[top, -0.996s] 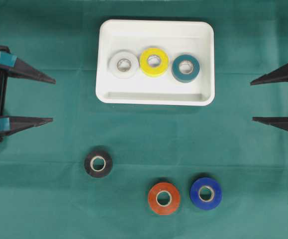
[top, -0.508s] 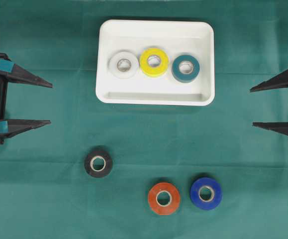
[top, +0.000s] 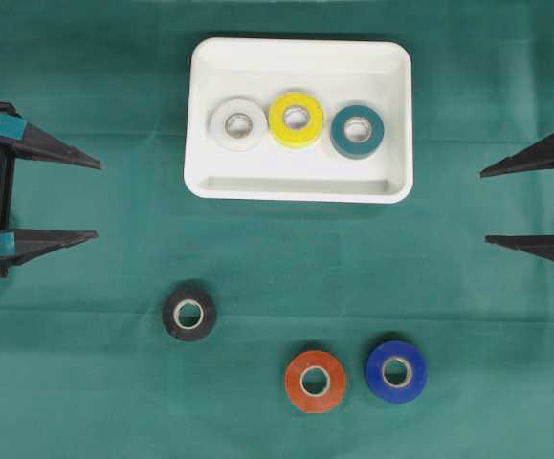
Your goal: Pick up the tape from a random location and place it into the white case.
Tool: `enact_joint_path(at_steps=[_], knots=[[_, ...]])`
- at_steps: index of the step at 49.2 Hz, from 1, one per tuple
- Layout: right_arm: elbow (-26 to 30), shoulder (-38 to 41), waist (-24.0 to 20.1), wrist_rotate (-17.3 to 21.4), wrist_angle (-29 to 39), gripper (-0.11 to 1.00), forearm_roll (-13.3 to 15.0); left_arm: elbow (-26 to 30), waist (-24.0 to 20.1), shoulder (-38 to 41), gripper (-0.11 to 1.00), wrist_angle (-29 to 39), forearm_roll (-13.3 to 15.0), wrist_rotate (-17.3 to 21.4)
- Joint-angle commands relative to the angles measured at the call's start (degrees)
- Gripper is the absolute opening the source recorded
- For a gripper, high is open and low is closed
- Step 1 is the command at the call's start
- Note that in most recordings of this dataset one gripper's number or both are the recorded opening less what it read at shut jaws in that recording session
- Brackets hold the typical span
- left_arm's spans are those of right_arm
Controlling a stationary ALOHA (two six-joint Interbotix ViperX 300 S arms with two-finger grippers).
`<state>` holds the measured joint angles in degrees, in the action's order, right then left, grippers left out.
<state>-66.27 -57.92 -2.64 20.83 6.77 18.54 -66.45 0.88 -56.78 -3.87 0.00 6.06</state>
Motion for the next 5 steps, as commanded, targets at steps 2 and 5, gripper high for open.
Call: enact_joint_path(at_steps=[2, 5], knots=[[0.62, 0.62, -0.18, -0.09, -0.35, 0.83, 0.09, 0.62, 0.18, 0.53, 0.98, -0.35, 0.18, -0.09], [0.62, 0.62, -0.09, -0.09, -0.35, 0.83, 0.09, 0.62, 0.18, 0.62, 0.98, -0.35, 0.09, -0.09]])
